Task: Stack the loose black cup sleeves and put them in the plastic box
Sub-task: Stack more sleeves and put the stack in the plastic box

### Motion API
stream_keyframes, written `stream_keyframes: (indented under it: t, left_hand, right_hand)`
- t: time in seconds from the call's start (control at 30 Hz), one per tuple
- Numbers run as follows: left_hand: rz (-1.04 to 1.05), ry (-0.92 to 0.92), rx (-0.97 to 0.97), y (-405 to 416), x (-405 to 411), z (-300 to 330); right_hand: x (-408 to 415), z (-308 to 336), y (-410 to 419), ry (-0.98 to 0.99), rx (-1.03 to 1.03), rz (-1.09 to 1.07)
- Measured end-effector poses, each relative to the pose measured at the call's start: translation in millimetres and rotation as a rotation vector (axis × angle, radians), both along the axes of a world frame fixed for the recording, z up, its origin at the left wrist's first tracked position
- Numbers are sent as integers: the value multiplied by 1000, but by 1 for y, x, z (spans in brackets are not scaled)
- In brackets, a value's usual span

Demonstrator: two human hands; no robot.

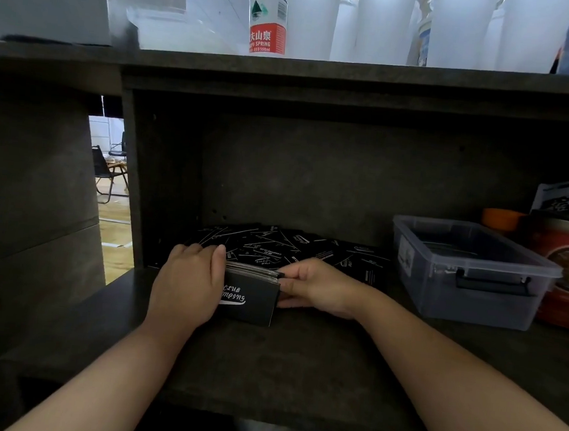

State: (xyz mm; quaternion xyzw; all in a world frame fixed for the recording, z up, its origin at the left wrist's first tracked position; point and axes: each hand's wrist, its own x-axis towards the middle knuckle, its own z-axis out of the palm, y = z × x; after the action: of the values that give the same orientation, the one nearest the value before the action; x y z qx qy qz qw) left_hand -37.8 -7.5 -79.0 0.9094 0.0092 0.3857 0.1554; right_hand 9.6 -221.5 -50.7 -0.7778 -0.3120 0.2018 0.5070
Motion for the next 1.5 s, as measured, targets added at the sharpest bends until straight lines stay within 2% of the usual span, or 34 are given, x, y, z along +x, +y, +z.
stream_keyframes:
  t: [0.2,0.3,0.37,0.5,0.53,0.6,0.67,0.73,0.87,0.93,1.0,1.07,1.1,1.13,1.23,1.27,1.3,1.37,1.43,1.5]
  left_hand:
    - [30,-27,-10,1,3,-2]
    - [35,-44,11,0,4,-2]
    - [50,-58,19,0,3,-2]
    - [67,-50,29,0,3,-2]
    - [62,-55,29,0,3,-2]
    - [60,-64,25,0,4,-3]
    - [66,-61,33,1,5,-3]
    - [60,-65,36,0,4,-3]
    - [64,-91,40,-1,4,-3]
    - [65,-79,45,0,4,-3]
    - [54,-61,21,0,4,-3]
    - [50,-65,26,-1,2,-3]
    - [53,-69,40,-1,1,-2]
    - [56,-67,51,-1,1,-1]
    - [47,-30,52,-2,0,0]
    - [46,-21,42,-1,0,-1]
    - [43,-18,34,-1,0,-1]
    - [32,-27,-5,-2,0,-2]
    - [5,-36,-106,-3,1,-1]
    - [-37,-61,-192,-4,-1,0]
  right_hand:
    - [-3,4,0,143,43,161]
    - [-3,8,-1,-27,-50,193]
    - [1,8,-1,-221,-107,29]
    - [19,4,-13,-686,-289,-463]
    - [23,2,-18,-715,-324,-542]
    - [30,-1,-26,-641,-404,-616]
    - [34,-5,-30,-552,-542,-590]
    - [37,-9,-30,-542,-615,-581]
    - [37,-6,-26,-671,-563,-649]
    - [32,1,-23,-840,-383,-740]
    - [25,12,-24,-971,-83,-900]
    - [19,22,-27,-939,231,-1000]
    - [18,23,-27,-887,277,-992]
    - [20,21,-27,-845,202,-937]
    - [29,0,-23,-629,-266,-644]
    - [30,-4,-21,-585,-331,-567]
    - [31,-5,-19,-575,-318,-529]
    - [30,0,-16,-583,-169,-508]
    - [28,7,-14,-541,-36,-498]
    - [22,13,-16,-479,8,-437]
